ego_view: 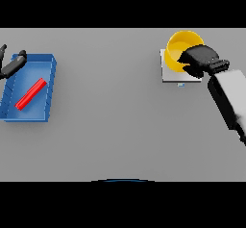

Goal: Pick up the red beaker and tilt it to pour out 1 green nut into yellow bowl. Pick up the yellow bowl and place it on the metallic measuring scale.

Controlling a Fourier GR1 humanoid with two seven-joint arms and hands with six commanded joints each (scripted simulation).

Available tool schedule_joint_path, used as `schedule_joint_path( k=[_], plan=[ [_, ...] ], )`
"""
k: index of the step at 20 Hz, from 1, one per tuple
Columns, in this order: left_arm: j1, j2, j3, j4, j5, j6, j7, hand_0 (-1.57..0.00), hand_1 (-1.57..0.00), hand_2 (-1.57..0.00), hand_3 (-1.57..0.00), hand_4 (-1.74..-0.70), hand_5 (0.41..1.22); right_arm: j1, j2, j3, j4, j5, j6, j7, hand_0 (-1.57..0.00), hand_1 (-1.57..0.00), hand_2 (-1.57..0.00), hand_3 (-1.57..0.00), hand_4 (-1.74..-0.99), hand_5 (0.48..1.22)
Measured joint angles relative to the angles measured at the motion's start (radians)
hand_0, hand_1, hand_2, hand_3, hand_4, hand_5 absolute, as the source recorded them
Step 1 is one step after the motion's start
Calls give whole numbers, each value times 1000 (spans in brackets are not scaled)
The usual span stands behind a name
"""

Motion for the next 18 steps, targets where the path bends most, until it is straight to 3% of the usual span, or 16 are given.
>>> schedule_joint_path(
  k=[4,6,8,9,10,12,13,15,18],
  plan=[
    [0,-6,-1,7,-1,-1,-5,1,1,1,1,-729,713,-14,27,-12,68,-10,0,-18,-1528,-1571,-1382,-1440,-1741,1221],
    [1,-4,-6,-1,-4,1,3,1,1,1,1,-727,712,-23,31,-20,86,-14,13,-3,-1417,-1571,-1363,-1487,-1741,1221],
    [-5,-3,-4,5,-3,-9,-2,1,1,1,1,-727,715,-27,32,-22,105,-13,17,-14,-1397,-1571,-1385,-1363,-1741,1221],
    [-7,1,-2,5,-1,-12,5,1,1,1,1,-729,717,-32,38,-23,116,-10,14,-8,-1332,-1459,-1423,-1198,-1741,1221],
    [-13,-14,-5,21,-2,-13,6,1,1,1,1,-730,720,-38,29,-30,118,-18,30,-24,-1128,-1322,-1330,-1057,-1701,1221],
    [-13,-19,-1,36,-3,-19,-14,1,1,1,1,-733,728,-30,28,-40,126,-26,25,-43,-721,-980,-1042,-833,-1619,1072],
    [-23,-25,0,45,-4,-19,-12,1,1,1,1,-732,729,-31,39,-45,132,-29,30,-18,-577,-828,-913,-742,-1588,1016],
    [-20,-27,-2,44,0,-31,-18,1,1,1,1,-727,717,-37,41,-42,139,-26,44,-6,-369,-582,-693,-613,-1539,933],
    [-14,-22,2,39,0,-23,-23,1,1,1,1,-723,705,-44,30,-26,145,-10,51,-28,-188,-304,-446,-490,-1485,859]
  ],
)
